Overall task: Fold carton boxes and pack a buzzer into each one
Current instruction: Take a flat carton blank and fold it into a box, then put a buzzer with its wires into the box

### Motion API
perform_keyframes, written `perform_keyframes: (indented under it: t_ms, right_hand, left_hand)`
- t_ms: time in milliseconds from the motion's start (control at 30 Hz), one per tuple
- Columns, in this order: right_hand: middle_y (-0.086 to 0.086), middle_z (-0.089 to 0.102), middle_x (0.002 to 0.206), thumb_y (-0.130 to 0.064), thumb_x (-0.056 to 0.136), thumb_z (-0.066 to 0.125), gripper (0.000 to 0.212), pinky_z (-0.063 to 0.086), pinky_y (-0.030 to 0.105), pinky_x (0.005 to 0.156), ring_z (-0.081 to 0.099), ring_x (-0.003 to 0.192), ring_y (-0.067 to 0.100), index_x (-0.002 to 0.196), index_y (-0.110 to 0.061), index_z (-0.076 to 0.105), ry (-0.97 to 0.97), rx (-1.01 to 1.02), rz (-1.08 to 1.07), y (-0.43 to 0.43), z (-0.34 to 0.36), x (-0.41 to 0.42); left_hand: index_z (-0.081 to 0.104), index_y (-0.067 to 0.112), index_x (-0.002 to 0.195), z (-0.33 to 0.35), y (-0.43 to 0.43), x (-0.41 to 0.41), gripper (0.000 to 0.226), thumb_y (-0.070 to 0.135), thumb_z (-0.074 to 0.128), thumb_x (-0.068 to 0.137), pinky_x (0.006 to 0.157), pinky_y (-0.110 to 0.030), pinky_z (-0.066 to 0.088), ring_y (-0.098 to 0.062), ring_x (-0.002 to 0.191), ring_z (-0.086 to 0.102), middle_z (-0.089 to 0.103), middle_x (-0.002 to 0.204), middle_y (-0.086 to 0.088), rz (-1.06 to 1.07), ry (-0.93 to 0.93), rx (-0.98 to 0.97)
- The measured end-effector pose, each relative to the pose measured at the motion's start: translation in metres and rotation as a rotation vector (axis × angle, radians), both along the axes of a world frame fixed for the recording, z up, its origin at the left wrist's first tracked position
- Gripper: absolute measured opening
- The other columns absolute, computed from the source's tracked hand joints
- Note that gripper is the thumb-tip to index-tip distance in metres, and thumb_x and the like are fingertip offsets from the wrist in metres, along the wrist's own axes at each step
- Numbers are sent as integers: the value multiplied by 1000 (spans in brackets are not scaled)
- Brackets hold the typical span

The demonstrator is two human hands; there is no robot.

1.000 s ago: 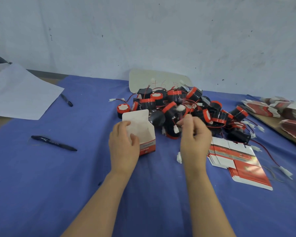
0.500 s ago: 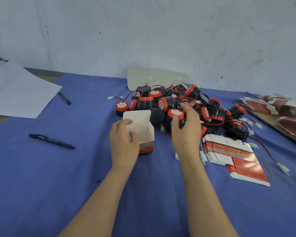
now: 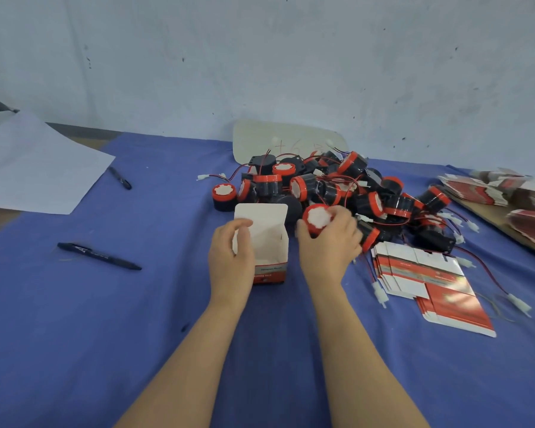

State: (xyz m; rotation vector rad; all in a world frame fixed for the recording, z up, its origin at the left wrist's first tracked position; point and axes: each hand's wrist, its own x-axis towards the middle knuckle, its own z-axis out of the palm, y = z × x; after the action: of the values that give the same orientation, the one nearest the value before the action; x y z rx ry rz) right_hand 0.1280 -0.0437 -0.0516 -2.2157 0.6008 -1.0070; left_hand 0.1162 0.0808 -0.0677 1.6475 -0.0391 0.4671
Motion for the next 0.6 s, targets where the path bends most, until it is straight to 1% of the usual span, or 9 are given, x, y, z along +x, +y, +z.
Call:
perform_keyframes:
  t_ms: [100, 200, 267, 333, 367, 400, 467, 533, 600]
  right_hand:
    - [11, 54, 123, -33, 79, 74, 54, 31, 41, 100, 44, 119, 31, 123, -8, 54, -354, 44, -23, -2, 23, -15]
    - [13, 55, 121, -33, 79, 74, 51, 34, 40, 101, 46, 118, 28, 120, -7, 57, -541, -83, 33, 1, 44, -29]
    - [14, 56, 118, -29, 79, 76, 47, 36, 39, 99, 47, 114, 24, 117, -6, 60, -602, -186, 127, 9, 46, -37]
    - [12, 56, 118, -24, 77, 77, 43, 38, 38, 98, 47, 112, 21, 114, -6, 63, -607, -234, 258, 24, 40, -43]
    - [11, 56, 119, -23, 77, 78, 42, 39, 40, 97, 47, 113, 20, 114, -8, 65, -585, -258, 316, 33, 35, -44]
    - [10, 56, 119, -21, 77, 78, 40, 40, 41, 97, 47, 113, 20, 113, -9, 66, -557, -291, 359, 42, 30, -44]
    - [11, 58, 119, -17, 76, 78, 39, 42, 45, 95, 49, 112, 22, 113, -11, 67, -507, -365, 412, 55, 20, -42]
    - [10, 58, 121, -17, 78, 76, 39, 42, 43, 95, 48, 112, 21, 115, -13, 66, -435, -415, 440, 61, 13, -40]
    - [9, 57, 122, -16, 79, 74, 40, 42, 41, 96, 50, 113, 24, 117, -14, 64, -351, -444, 451, 57, 5, -38]
  left_hand:
    - [66, 28, 100, 4, -1, 0, 28, 28, 38, 99, 69, -14, 41, -1, 100, 52, 57, 107, 18, -51, 89, -190]
    - [68, 34, 91, 8, -3, -1, 32, 27, 38, 98, 55, -8, 43, 14, 83, 54, 60, 86, 34, -67, 148, -291]
    - [67, 35, 87, 9, -3, -1, 34, 23, 37, 98, 51, -6, 42, 18, 75, 54, 61, 83, 32, -73, 161, -313]
    - [67, 32, 89, 9, -3, -2, 36, 16, 36, 98, 62, -11, 46, 8, 79, 59, 65, 93, 20, -81, 140, -339]
    - [67, 27, 91, 9, -4, -1, 35, 14, 36, 97, 69, -16, 49, 0, 84, 60, 66, 98, 12, -84, 137, -348]
    - [68, 19, 94, 10, -6, -1, 32, 11, 37, 97, 72, -21, 50, -6, 85, 60, 68, 101, 1, -89, 145, -356]
    - [65, 2, 101, 12, -7, -2, 25, 8, 41, 98, 74, -22, 51, -10, 81, 60, 66, 100, -17, -114, 139, -396]
    - [65, 5, 103, 13, -6, -5, 25, 15, 43, 99, 82, -32, 54, -19, 90, 64, 68, 101, -15, -166, 132, -521]
    - [68, 16, 102, 13, -4, -5, 25, 21, 44, 98, 82, -35, 56, -19, 96, 67, 71, 104, -6, -154, 156, -553]
